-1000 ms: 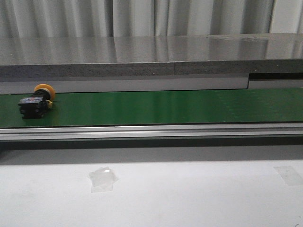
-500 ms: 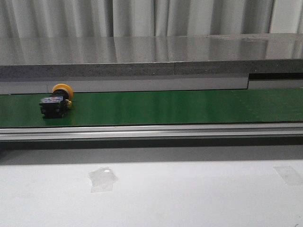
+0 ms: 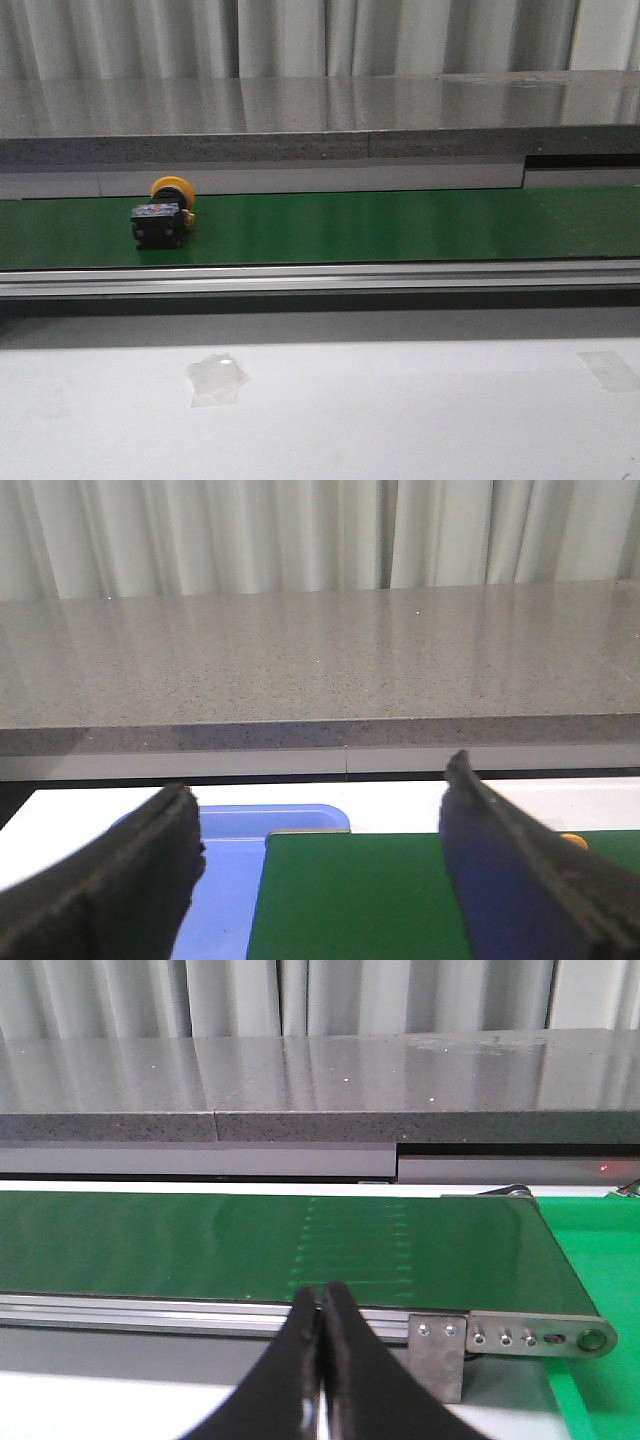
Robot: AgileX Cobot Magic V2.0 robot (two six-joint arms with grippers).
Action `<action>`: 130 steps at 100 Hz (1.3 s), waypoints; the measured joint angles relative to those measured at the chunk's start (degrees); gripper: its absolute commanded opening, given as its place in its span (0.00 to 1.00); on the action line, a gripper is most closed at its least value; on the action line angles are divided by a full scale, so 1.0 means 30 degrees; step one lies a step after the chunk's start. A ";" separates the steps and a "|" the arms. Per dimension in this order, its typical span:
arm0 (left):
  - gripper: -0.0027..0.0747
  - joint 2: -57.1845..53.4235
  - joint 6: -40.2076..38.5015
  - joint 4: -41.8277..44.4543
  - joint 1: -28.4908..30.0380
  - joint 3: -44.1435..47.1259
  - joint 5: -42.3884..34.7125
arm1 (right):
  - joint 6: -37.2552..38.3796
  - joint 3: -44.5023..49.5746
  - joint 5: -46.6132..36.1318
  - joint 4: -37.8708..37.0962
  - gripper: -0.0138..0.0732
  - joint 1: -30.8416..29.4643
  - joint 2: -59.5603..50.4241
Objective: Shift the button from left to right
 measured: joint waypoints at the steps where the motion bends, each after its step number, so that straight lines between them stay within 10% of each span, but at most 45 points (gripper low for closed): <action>1: 0.52 0.0000 0.0000 0.0000 0.0000 0.0000 0.0000 | 0.0000 0.0000 0.0000 0.0000 0.08 0.0000 0.0000; 32: 0.01 0.0000 0.0000 0.0000 0.0000 0.0000 0.0000 | 0.0000 0.0000 0.0000 0.0000 0.08 0.0000 0.0000; 109: 0.01 0.0000 0.0000 0.0000 -0.0224 0.0000 -0.0013 | 0.0000 0.0000 -0.1510 0.0000 0.08 0.0000 0.0000; 130: 0.01 0.0000 0.0000 0.0000 -0.0224 0.0000 -0.0013 | 0.0000 -0.1811 0.1642 0.0000 0.08 0.0000 0.0035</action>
